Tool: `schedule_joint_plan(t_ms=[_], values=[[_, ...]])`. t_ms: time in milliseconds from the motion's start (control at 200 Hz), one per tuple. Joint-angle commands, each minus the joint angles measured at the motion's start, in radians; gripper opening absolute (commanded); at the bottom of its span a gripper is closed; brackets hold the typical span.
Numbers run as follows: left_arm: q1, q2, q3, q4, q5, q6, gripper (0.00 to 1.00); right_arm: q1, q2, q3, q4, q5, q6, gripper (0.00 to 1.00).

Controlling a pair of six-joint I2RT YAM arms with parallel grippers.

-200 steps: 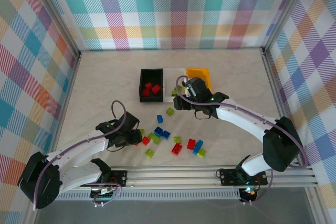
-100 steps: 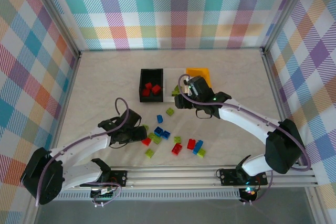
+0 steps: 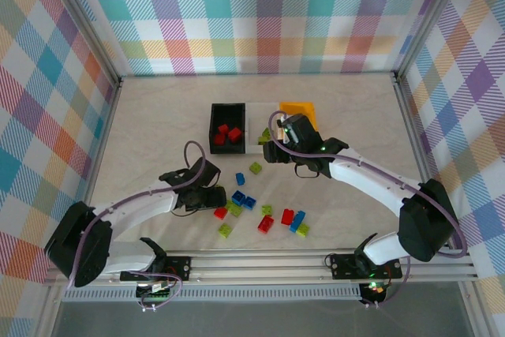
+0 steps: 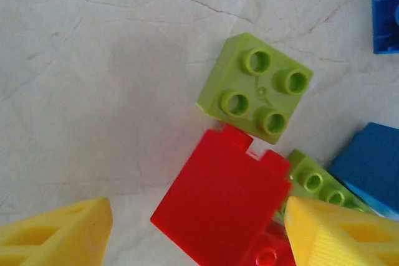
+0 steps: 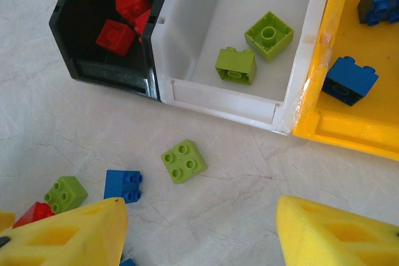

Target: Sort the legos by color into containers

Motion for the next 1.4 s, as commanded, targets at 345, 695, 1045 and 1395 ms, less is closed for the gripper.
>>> schedule_joint_plan(t_ms=[345,695,1045,1395], values=[[-0.003,0.061,0.008,0.006,-0.061,0.015,0.46,-0.022,-0.037,-0.026,0.02,-0.02,0.015,0.65],[-0.004,-0.036,0.163,-0.144,-0.075,0.05,0.36,-0.034,-0.076,-0.052,0.021,-0.02,0.017,0.65],[0.066,0.315,0.651,-0.125,-0.106,0.145,0.34,-0.049,-0.11,-0.078,0.01,-0.017,0.021,0.65],[0.179,0.703,1.06,-0.209,-0.143,0.169,0.33,-0.054,-0.159,-0.111,0.002,-0.017,0.03,0.66]])
